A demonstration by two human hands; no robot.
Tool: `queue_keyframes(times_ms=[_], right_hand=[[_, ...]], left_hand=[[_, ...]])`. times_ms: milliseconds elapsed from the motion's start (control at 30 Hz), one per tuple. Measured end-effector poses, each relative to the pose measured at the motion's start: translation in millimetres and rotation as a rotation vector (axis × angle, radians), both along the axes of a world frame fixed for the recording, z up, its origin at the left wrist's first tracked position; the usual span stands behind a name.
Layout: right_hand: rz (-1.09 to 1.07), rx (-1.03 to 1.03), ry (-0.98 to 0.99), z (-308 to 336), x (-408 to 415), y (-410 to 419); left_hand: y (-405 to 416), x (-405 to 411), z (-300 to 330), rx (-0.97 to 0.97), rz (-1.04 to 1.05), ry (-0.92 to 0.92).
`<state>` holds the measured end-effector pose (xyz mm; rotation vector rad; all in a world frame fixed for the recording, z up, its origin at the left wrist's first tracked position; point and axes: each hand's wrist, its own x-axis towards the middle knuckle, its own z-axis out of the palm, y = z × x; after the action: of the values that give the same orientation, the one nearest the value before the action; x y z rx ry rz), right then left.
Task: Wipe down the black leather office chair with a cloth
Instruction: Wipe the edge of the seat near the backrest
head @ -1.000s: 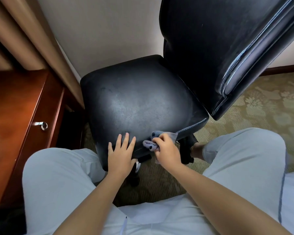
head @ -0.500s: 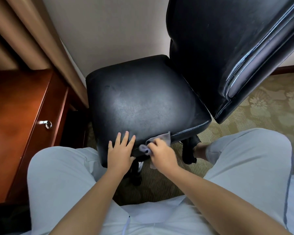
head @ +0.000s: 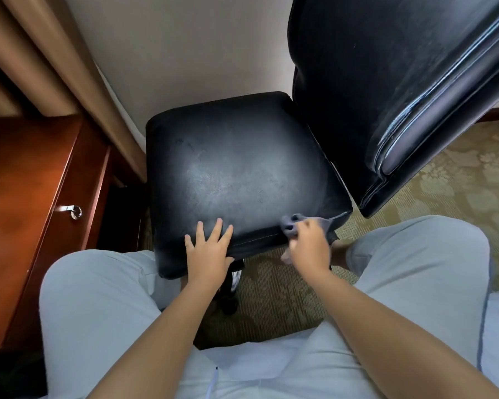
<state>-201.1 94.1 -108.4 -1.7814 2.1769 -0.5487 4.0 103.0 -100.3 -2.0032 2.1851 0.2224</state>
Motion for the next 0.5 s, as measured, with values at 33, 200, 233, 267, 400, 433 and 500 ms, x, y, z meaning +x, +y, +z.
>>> queue_keyframes(times_ms=[33, 200, 233, 267, 400, 433, 500], right_hand=[[-0.118, 0.022, -0.026, -0.1, -11.7, -3.1], [0.079, 0.014, -0.064, 0.1, 12.2, 2.6], [0.177, -0.006, -0.060, -1.7, 21.6, 7.7], [0.234, -0.024, -0.054, -2.4, 25.7, 10.1], [-0.022, 0.009, -0.082, -0.8, 0.2, -3.6], [-0.117, 0.022, -0.112, -0.4, -8.1, -7.1], [-0.148, 0.002, -0.100, 0.4, -9.3, -6.9]], left_hand=[[-0.5, -0.6, 0.0, 0.002, 0.002, -0.006], [1.5, -13.2, 0.4, 0.002, 0.023, -0.037], [2.0, -14.1, -0.1, -0.008, 0.016, -0.043], [1.7, -14.2, -0.8, -0.021, 0.006, -0.044], [-6.0, -18.5, 0.5, -0.015, -0.092, -0.011], [-8.3, -22.3, 1.6, -0.004, -0.117, -0.008], [-12.9, -32.1, 3.4, 0.019, -0.150, -0.005]])
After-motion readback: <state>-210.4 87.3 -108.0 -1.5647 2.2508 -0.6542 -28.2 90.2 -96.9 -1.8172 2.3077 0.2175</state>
